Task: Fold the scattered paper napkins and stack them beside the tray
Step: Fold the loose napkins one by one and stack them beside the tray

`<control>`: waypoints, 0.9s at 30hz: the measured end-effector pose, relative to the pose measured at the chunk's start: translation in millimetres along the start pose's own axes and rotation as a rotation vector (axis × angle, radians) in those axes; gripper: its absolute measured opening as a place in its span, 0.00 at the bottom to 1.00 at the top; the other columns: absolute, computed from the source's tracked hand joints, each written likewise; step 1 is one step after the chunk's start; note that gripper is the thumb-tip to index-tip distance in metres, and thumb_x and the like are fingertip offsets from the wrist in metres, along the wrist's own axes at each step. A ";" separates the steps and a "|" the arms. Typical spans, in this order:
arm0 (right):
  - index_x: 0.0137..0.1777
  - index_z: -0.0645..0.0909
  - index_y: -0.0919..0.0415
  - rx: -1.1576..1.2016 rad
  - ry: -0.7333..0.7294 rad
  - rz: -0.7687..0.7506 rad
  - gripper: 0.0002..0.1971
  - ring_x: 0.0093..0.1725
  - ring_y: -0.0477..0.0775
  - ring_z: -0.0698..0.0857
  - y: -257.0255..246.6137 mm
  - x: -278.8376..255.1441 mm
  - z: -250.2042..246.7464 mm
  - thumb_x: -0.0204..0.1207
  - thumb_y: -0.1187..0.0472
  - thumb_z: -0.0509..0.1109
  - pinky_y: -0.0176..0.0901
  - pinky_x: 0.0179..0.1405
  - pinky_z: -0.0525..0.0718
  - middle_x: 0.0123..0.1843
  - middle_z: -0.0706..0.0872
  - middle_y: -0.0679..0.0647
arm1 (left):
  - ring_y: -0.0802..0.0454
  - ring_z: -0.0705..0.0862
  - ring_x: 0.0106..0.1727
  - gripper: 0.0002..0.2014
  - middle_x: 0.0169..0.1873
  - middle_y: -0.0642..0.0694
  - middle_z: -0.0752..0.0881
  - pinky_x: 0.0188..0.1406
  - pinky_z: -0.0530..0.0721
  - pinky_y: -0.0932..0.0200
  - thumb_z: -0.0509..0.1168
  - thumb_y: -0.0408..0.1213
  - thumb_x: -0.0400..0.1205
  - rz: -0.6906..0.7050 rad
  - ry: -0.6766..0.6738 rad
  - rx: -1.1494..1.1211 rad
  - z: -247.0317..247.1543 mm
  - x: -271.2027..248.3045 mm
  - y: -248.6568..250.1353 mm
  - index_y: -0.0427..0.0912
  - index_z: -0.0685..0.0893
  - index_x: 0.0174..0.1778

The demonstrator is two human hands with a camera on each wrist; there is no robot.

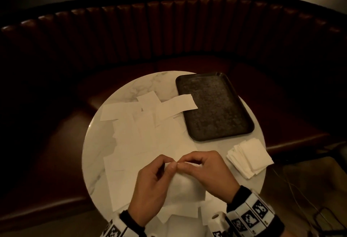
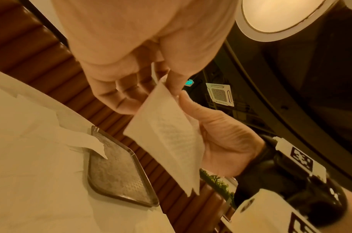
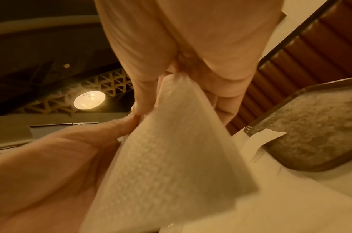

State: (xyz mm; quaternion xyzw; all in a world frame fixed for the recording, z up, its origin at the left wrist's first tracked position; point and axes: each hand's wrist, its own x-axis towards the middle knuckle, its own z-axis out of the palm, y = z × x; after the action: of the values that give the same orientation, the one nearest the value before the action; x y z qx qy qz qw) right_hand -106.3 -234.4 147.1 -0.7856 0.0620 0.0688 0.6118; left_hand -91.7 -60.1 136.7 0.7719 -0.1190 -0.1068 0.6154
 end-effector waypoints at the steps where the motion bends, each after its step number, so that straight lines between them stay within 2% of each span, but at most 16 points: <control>1: 0.43 0.92 0.52 -0.002 0.006 0.001 0.05 0.47 0.43 0.90 2.0 1.1 -1.6 0.71 0.54 0.77 0.44 0.55 0.86 0.42 0.93 0.45 | 0.41 0.84 0.37 0.16 0.34 0.45 0.87 0.38 0.82 0.42 0.64 0.57 0.78 0.003 0.006 -0.013 1.7 0.2 -0.7 0.49 0.88 0.44; 3: 0.42 0.92 0.53 0.012 0.050 0.014 0.03 0.46 0.43 0.90 7.3 1.4 -8.6 0.71 0.57 0.77 0.44 0.54 0.87 0.41 0.93 0.46 | 0.48 0.82 0.32 0.13 0.31 0.43 0.85 0.34 0.79 0.51 0.68 0.54 0.79 -0.010 0.040 -0.041 4.4 2.9 -2.8 0.48 0.88 0.42; 5: 0.42 0.92 0.55 0.069 0.113 0.052 0.03 0.42 0.45 0.90 14.4 -2.8 -21.6 0.72 0.61 0.76 0.43 0.48 0.88 0.40 0.93 0.50 | 0.57 0.78 0.30 0.08 0.28 0.44 0.83 0.32 0.76 0.62 0.71 0.44 0.81 -0.038 0.071 -0.062 8.5 6.0 -3.3 0.47 0.88 0.38; 7: 0.41 0.92 0.59 0.162 0.171 0.104 0.04 0.36 0.50 0.87 21.7 -8.9 -37.1 0.73 0.64 0.75 0.44 0.41 0.87 0.37 0.92 0.56 | 0.59 0.77 0.29 0.08 0.28 0.41 0.83 0.30 0.74 0.67 0.69 0.37 0.80 -0.068 0.083 -0.063 15.8 8.9 -3.4 0.47 0.88 0.36; 10: 0.44 0.89 0.62 0.289 0.211 0.175 0.05 0.35 0.52 0.85 32.8 -13.3 -55.6 0.77 0.65 0.72 0.45 0.39 0.86 0.36 0.89 0.60 | 0.56 0.76 0.30 0.07 0.29 0.36 0.81 0.32 0.72 0.61 0.69 0.36 0.81 -0.110 0.084 -0.046 32.5 14.1 -4.6 0.47 0.88 0.38; 13: 0.55 0.84 0.59 0.414 0.131 0.246 0.08 0.41 0.51 0.85 44.2 -13.3 -61.3 0.77 0.65 0.71 0.49 0.42 0.87 0.41 0.86 0.59 | 0.54 0.75 0.30 0.06 0.28 0.35 0.80 0.35 0.73 0.58 0.68 0.39 0.80 -0.117 0.068 -0.048 53.0 22.9 -7.4 0.47 0.88 0.39; 16: 0.51 0.87 0.60 0.426 0.084 0.300 0.07 0.42 0.53 0.86 61.0 -13.4 -73.6 0.75 0.70 0.73 0.50 0.42 0.84 0.41 0.90 0.57 | 0.55 0.81 0.32 0.05 0.33 0.37 0.85 0.35 0.78 0.58 0.69 0.40 0.79 -0.141 0.040 -0.064 76.1 30.2 -11.8 0.46 0.89 0.43; 18: 0.48 0.88 0.60 0.375 0.128 0.315 0.04 0.44 0.59 0.87 81.5 -8.6 -101.3 0.75 0.67 0.73 0.56 0.47 0.84 0.44 0.91 0.63 | 0.54 0.87 0.34 0.03 0.38 0.42 0.88 0.36 0.84 0.56 0.71 0.37 0.81 -0.211 0.050 -0.093 87.7 33.3 -19.4 0.47 0.88 0.48; 20: 0.49 0.87 0.61 0.262 0.196 0.345 0.04 0.47 0.60 0.89 106.6 3.6 -145.6 0.77 0.65 0.72 0.59 0.51 0.85 0.47 0.91 0.64 | 0.52 0.90 0.36 0.09 0.41 0.45 0.90 0.35 0.86 0.53 0.70 0.47 0.78 -0.307 0.042 -0.078 96.0 33.6 -31.4 0.48 0.87 0.50; 22: 0.54 0.85 0.64 0.146 0.251 0.458 0.06 0.48 0.59 0.89 129.0 19.0 -194.8 0.80 0.66 0.68 0.55 0.46 0.87 0.49 0.91 0.63 | 0.53 0.90 0.37 0.14 0.42 0.49 0.91 0.35 0.86 0.54 0.67 0.53 0.75 -0.403 0.004 -0.023 105.6 31.7 -46.3 0.49 0.86 0.51; 25: 0.53 0.83 0.62 -0.076 0.217 0.576 0.05 0.51 0.58 0.87 165.5 45.8 -245.2 0.81 0.65 0.66 0.49 0.47 0.83 0.53 0.88 0.62 | 0.59 0.89 0.35 0.04 0.41 0.50 0.91 0.39 0.85 0.58 0.65 0.42 0.84 -0.475 -0.053 0.073 120.7 30.2 -60.9 0.50 0.84 0.51; 27: 0.54 0.82 0.61 -0.338 0.172 0.578 0.06 0.54 0.58 0.85 188.9 64.6 -253.1 0.79 0.63 0.68 0.50 0.56 0.82 0.56 0.87 0.61 | 0.61 0.89 0.35 0.04 0.42 0.50 0.90 0.42 0.84 0.60 0.64 0.39 0.85 -0.484 -0.060 0.112 125.1 33.6 -66.2 0.51 0.83 0.51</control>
State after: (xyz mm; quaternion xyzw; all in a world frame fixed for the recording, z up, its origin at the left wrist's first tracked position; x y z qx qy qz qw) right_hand -69.0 -526.7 16.5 -0.8287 0.3211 0.1819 0.4208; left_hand -95.3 -172.1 44.0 0.8072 0.0456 -0.2672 0.5244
